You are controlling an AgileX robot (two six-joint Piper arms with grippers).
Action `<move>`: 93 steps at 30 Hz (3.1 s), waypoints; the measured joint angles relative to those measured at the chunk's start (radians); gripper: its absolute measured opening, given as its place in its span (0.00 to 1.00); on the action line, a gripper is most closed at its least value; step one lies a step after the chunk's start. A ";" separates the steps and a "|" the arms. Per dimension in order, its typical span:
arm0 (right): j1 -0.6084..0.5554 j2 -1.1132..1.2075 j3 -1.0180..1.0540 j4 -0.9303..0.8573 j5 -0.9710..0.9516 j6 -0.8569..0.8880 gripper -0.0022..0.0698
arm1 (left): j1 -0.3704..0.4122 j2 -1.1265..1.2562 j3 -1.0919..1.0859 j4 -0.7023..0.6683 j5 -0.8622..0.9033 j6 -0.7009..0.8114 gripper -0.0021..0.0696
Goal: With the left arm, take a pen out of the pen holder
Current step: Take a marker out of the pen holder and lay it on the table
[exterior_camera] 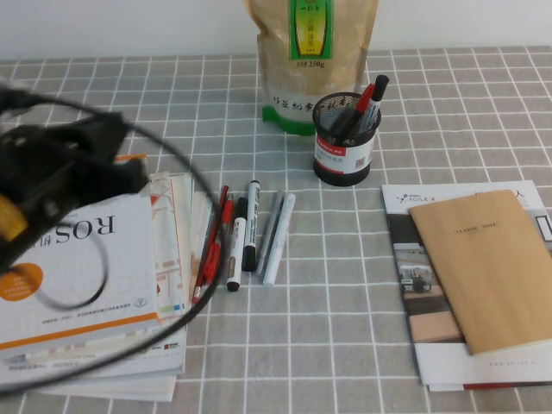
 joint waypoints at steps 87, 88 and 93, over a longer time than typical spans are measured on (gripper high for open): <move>0.000 0.000 0.000 0.000 0.000 0.000 0.01 | -0.094 1.009 -0.719 0.545 -0.525 -0.243 0.70; 0.000 0.000 0.000 0.000 0.000 0.000 0.01 | -0.094 1.012 -0.717 0.539 -0.531 -0.236 0.70; 0.000 0.000 0.000 0.000 0.000 0.000 0.01 | -0.094 1.036 -0.714 0.500 -0.570 -0.198 0.70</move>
